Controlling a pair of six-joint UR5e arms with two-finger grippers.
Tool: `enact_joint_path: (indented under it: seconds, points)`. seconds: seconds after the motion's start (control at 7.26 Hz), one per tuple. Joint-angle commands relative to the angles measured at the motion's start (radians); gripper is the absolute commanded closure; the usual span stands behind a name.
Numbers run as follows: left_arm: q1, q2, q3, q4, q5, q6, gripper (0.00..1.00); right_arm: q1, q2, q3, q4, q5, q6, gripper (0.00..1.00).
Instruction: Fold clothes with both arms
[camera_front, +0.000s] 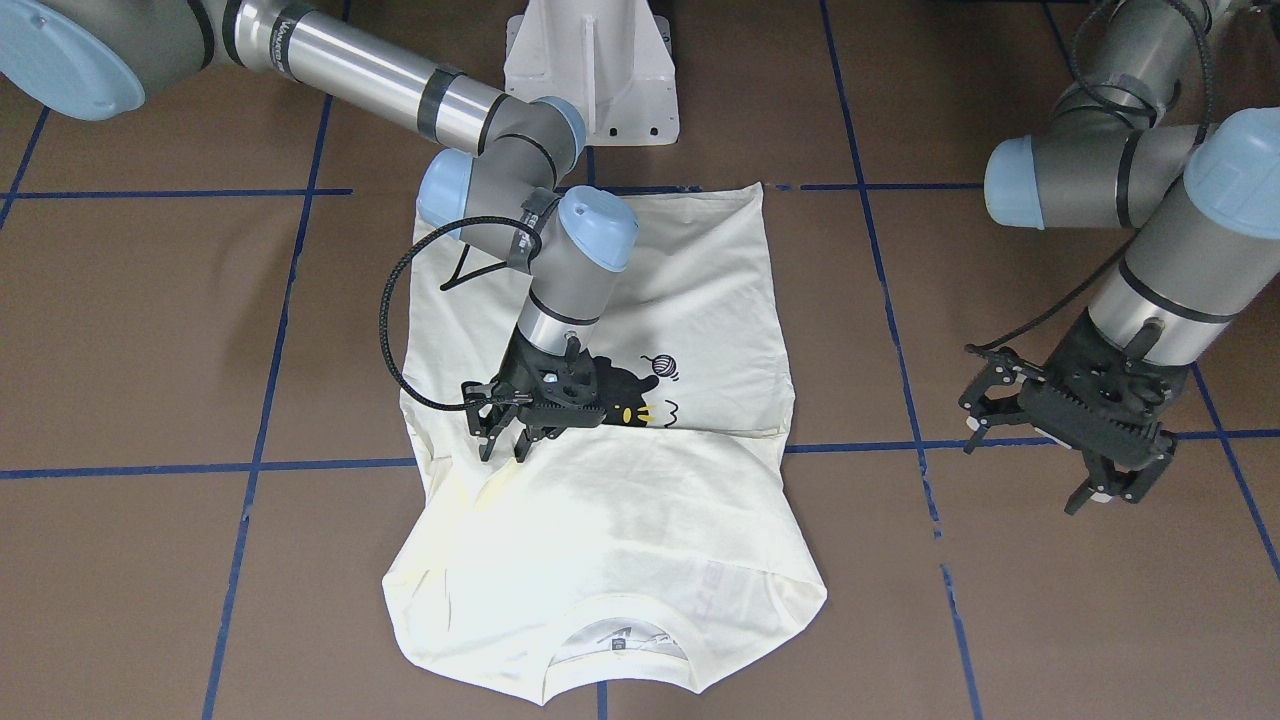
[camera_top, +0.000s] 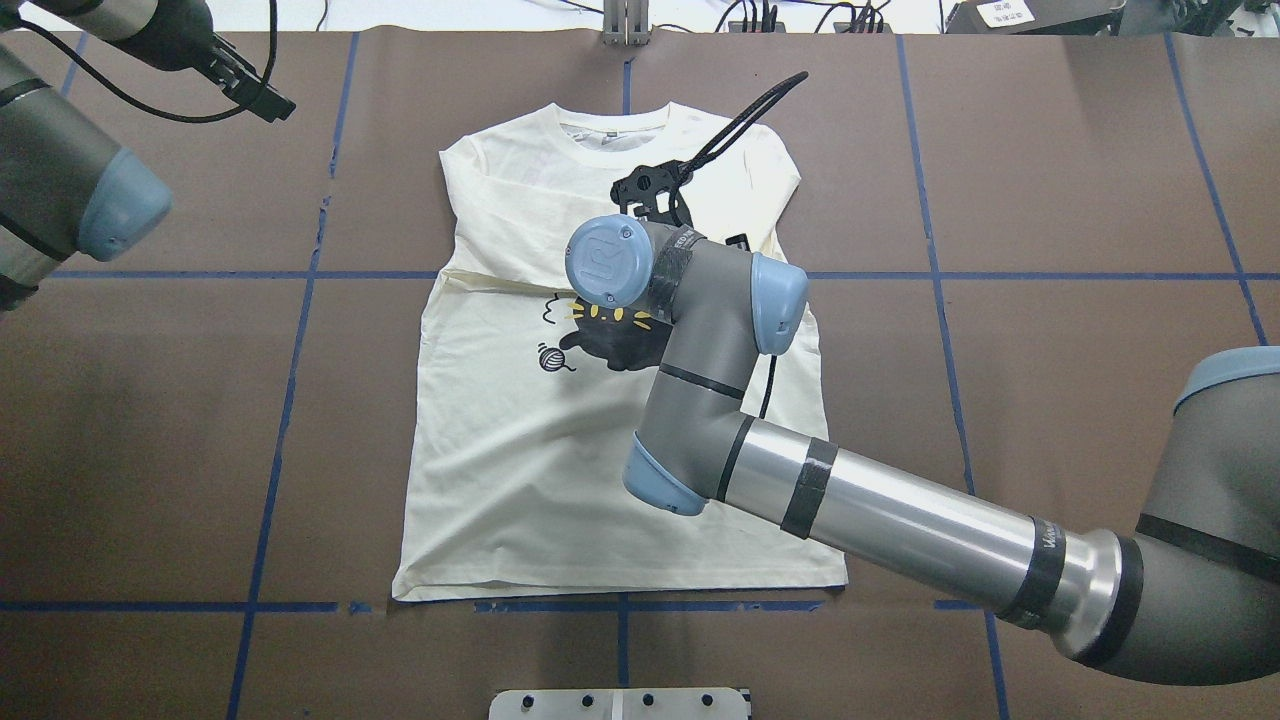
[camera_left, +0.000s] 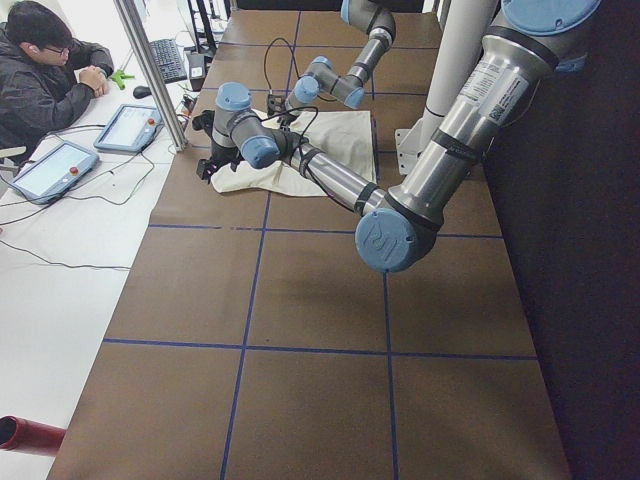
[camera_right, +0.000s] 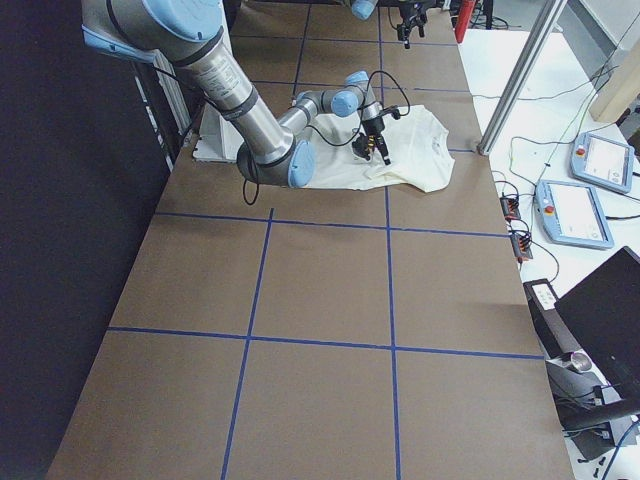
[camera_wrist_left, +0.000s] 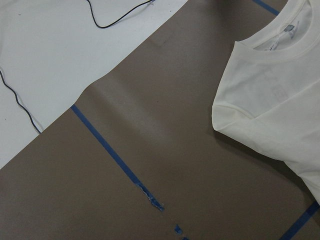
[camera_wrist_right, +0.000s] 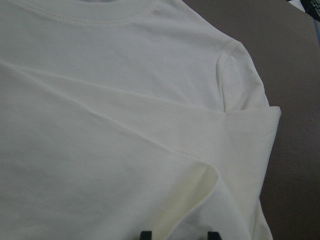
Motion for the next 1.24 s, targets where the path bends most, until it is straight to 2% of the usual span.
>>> enact_joint_path:
  seconds: [0.0,0.41,0.69,1.1]
  points:
    - [0.000,-0.003,-0.002,-0.002,0.000,-0.016,0.00,0.013,0.002,0.002,-0.001,0.001,-0.012,1.00]
    - [0.000,-0.003,-0.006,-0.021,-0.001,-0.060,0.00,0.049,-0.021,0.045,-0.001,0.009,-0.090,1.00]
    - [0.002,-0.001,-0.008,-0.023,0.000,-0.063,0.00,0.079,-0.134,0.147,0.014,0.013,-0.185,1.00]
    - [0.003,0.000,-0.011,-0.034,0.000,-0.089,0.00,0.084,-0.143,0.146,0.014,0.013,-0.191,1.00]
